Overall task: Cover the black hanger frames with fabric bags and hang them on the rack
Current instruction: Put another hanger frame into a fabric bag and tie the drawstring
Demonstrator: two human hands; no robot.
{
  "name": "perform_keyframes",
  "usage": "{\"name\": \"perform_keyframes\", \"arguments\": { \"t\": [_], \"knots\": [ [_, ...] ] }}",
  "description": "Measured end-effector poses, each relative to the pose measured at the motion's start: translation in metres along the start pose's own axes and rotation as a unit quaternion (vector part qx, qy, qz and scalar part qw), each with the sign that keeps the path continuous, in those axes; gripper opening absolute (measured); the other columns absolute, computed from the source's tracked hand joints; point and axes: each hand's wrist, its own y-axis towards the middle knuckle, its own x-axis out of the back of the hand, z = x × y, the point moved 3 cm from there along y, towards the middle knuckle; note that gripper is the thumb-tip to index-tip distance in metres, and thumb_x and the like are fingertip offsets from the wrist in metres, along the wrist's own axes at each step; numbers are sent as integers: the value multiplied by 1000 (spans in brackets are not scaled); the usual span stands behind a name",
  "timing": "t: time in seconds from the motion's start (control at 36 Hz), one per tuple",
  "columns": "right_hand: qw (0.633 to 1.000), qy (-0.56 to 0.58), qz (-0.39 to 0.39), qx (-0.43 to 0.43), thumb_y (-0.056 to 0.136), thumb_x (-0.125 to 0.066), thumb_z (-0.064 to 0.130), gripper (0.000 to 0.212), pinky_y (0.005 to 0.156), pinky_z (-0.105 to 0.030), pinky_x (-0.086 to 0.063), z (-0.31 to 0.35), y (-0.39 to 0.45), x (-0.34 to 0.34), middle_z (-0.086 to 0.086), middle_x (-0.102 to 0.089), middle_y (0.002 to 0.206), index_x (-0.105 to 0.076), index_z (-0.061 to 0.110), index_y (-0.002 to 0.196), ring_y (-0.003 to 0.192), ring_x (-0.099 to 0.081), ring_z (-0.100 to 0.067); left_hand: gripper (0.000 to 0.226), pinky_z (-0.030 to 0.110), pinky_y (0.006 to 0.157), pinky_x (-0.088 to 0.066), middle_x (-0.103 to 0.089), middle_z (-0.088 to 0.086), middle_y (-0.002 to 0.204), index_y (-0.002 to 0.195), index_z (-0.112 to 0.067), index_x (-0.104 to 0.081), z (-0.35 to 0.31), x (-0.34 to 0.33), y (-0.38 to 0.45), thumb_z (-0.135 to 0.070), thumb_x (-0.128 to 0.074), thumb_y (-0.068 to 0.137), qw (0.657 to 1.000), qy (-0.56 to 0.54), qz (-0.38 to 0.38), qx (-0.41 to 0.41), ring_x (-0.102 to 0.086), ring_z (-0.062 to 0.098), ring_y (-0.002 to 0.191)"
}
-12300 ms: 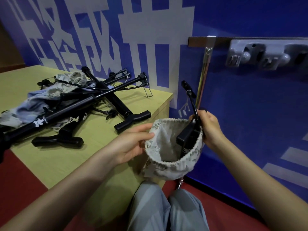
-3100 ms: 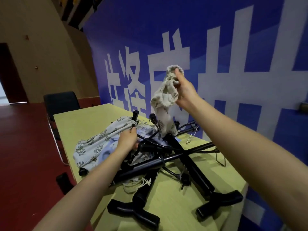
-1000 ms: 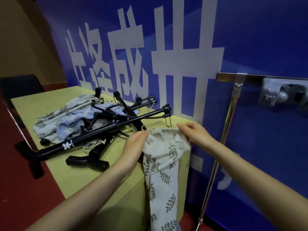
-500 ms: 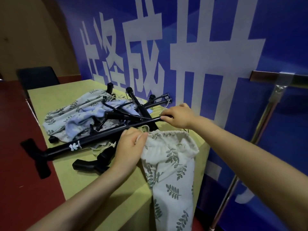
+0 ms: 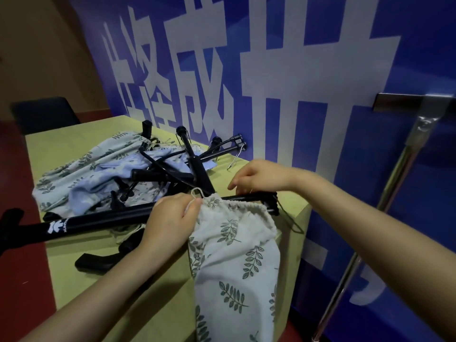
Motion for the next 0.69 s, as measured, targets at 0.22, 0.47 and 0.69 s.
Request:
{"name": "perform_keyframes", "arguments": {
  "t": [0.22, 0.47, 0.69],
  "knots": [
    [967, 228, -104, -55, 97, -54, 14, 17, 74, -26, -57, -46, 23, 10, -11, -70, 88, -70, 10, 98, 76, -67, -17, 46, 35, 51, -29, -46, 10, 56, 62, -6, -45, 1, 4, -7, -40, -37, 93, 998, -39, -43, 31, -45, 22, 57],
    [990, 117, -79, -27, 90, -68, 26, 41, 79, -30, -55, -41, 88, -36, -7, -66, 107, -62, 4, 123, 81, -65, -18, 46, 22, 56, -24, -44, 5, 54, 60, -9, -42, 0, -1, -7, -41, -37, 94, 997, -18, -68, 28, -44, 19, 57],
    [980, 142, -137, -21, 87, -71, 29, 19, 78, -35, -51, -53, 121, -48, -5, -73, 98, -75, 13, 95, 85, -66, -23, 45, 24, 56, -26, -43, 8, 55, 61, -7, -43, 1, 1, -8, -37, -40, 95, 994, -49, -94, 42, -44, 21, 56]
  ]
}}
